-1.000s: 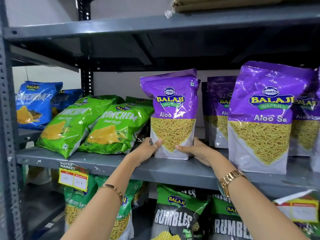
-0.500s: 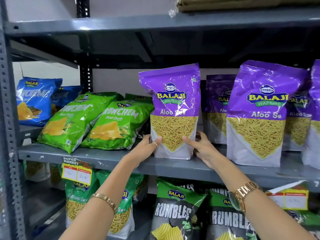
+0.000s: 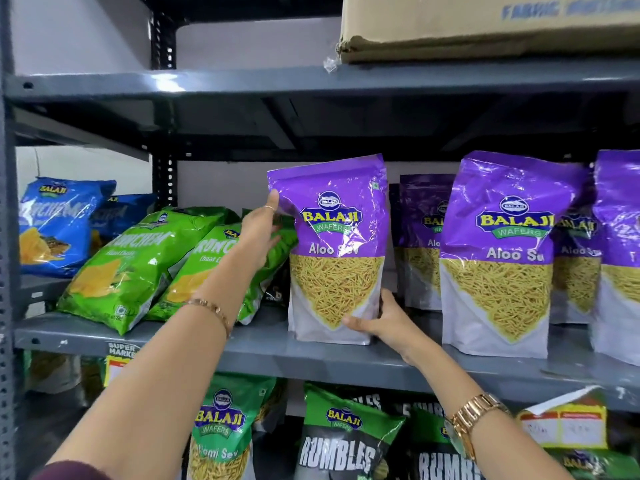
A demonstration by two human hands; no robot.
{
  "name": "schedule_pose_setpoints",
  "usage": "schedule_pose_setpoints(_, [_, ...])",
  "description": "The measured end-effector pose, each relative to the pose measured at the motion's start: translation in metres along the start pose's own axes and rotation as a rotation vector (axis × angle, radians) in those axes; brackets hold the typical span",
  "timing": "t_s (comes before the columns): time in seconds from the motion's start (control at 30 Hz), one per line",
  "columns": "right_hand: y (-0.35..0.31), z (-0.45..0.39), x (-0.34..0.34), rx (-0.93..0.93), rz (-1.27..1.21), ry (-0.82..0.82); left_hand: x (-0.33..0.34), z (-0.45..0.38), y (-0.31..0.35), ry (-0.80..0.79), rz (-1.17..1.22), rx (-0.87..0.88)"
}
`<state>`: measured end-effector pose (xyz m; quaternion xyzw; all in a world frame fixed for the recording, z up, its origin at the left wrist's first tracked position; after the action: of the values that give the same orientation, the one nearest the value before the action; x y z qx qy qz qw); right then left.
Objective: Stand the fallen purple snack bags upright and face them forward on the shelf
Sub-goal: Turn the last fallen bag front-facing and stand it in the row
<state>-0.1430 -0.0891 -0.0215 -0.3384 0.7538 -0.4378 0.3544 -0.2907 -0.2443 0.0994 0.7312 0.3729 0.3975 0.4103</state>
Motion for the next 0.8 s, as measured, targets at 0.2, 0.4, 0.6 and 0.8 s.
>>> schedule_pose_setpoints(0.2, [0.004,-0.005,0.0,-0.021,0.08,-0.006,0.011,-0.017,0.004,0.014,0.07,-0.02])
schedule_pose_setpoints(0.4, [0.009,-0.009,-0.001,-0.019,0.125,-0.022,0.015,-0.031,0.03,0.046,-0.091,0.173])
schedule_pose_setpoints(0.6, [0.012,-0.01,-0.002,-0.013,0.17,-0.019,0.018,-0.029,0.026,0.102,-0.055,0.241])
schedule_pose_setpoints(0.8, [0.007,-0.007,-0.002,0.0,0.153,-0.036,0.012,0.021,0.0,-0.132,-0.123,0.069])
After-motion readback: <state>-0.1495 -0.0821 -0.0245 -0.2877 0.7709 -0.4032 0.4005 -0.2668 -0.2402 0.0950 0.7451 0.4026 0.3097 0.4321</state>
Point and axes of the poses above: each hand's wrist, its own z-axis away from the middle knuckle, its own x-axis out of the palm, y = z × x, the point moved 1 cm from there along -z, towards the middle knuckle
